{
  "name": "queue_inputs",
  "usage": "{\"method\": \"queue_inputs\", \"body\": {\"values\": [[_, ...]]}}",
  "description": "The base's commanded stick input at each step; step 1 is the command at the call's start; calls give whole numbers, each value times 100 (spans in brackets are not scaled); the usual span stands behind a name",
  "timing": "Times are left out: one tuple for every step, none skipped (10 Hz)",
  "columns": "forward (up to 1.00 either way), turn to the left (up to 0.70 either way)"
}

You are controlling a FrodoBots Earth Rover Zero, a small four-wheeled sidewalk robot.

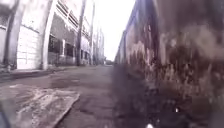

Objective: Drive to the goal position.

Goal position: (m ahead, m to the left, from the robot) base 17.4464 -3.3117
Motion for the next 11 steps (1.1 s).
{"method": "queue_inputs", "body": {"values": [[100, 0], [100, 0], [100, 0], [100, 0], [100, 0], [100, 0], [100, 0], [100, 0], [100, 0], [100, 0], [100, 0]]}}
